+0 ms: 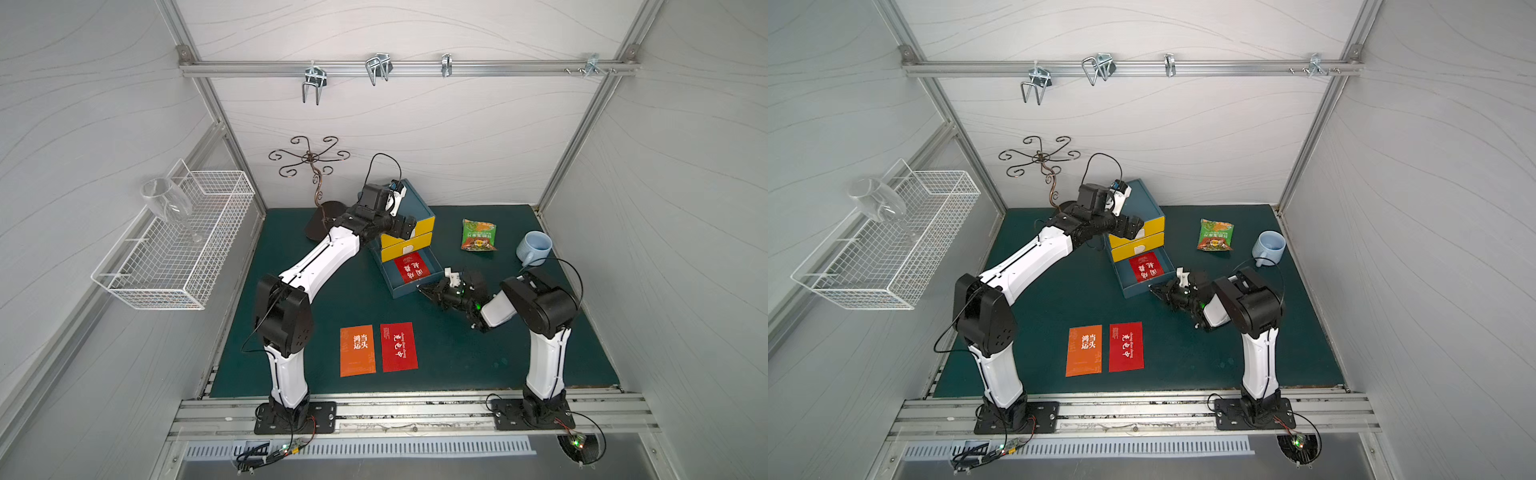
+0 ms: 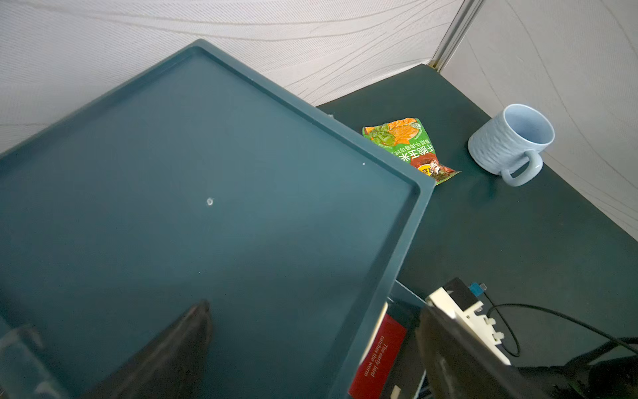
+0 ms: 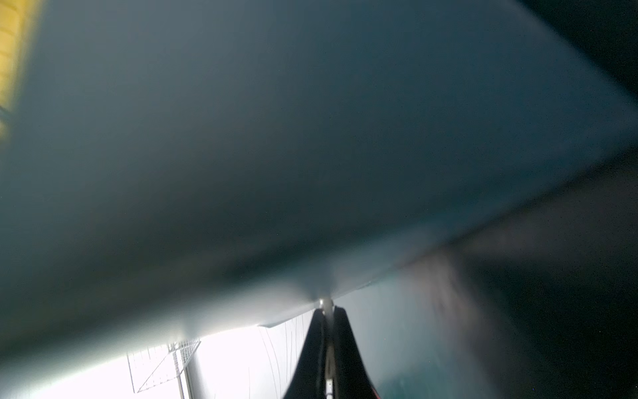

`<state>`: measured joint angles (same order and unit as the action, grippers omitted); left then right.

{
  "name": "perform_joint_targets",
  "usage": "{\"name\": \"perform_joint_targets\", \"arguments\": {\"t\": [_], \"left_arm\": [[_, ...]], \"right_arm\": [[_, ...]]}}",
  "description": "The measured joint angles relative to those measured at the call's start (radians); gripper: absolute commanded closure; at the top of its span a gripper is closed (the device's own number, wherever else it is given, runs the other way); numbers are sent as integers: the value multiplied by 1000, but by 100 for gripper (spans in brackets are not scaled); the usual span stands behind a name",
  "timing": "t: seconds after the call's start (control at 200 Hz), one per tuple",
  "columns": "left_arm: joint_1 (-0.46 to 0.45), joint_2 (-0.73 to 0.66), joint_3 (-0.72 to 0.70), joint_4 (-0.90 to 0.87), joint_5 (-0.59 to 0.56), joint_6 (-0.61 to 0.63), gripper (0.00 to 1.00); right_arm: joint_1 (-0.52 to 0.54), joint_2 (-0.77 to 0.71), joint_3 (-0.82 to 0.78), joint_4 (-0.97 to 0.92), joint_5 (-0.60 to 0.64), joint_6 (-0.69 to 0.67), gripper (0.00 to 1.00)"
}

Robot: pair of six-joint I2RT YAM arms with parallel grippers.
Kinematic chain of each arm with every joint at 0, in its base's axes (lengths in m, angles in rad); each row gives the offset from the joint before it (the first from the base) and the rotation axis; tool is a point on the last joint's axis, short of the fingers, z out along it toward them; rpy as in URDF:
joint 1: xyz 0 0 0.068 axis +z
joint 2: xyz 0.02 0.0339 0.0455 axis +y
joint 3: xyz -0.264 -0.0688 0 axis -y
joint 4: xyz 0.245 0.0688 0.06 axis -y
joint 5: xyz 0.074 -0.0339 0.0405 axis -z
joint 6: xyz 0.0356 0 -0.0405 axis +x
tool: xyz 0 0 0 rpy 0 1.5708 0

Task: Take the postcards out of the drawer
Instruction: Open the drawer in the storage box.

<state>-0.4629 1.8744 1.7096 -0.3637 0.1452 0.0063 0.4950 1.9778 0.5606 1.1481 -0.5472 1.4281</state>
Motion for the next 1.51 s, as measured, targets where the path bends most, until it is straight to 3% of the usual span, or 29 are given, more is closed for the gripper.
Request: {"name": "perform_joint_targets", "arguments": {"t": [0.67,0.86,1.036,1.101,1.111,1.121,1.136,1.351,1.506], "left_arm": [[0,-12,-24,23,-3,-3,2],[1,-15,-24,22,-3,-14,2],[4,-29,-24,-4,-2,-35,2],[4,-41,-24,-29,-3,-45,2],[4,-43,-24,-31,-3,-45,2],[4,-45,-24,-35,-3,-47,2],[5,-50,-24,-41,-3,-50,2],[4,-121,-11,-67,-2,-88,2],[-2,-192,6,-66,-2,-148,2]], "right_arm": [[-56,-55,-148,88,-46,41,100],[-58,-55,-150,86,-46,46,72],[-63,-80,-165,41,-37,39,53],[-65,-114,-172,10,-35,33,35],[-65,-119,-173,4,-35,25,28],[-66,-125,-174,2,-36,21,9],[-66,-133,-175,-7,-33,25,2],[-72,-292,-174,-174,-31,-49,1],[-72,-479,-121,-502,-9,-183,1]]}}
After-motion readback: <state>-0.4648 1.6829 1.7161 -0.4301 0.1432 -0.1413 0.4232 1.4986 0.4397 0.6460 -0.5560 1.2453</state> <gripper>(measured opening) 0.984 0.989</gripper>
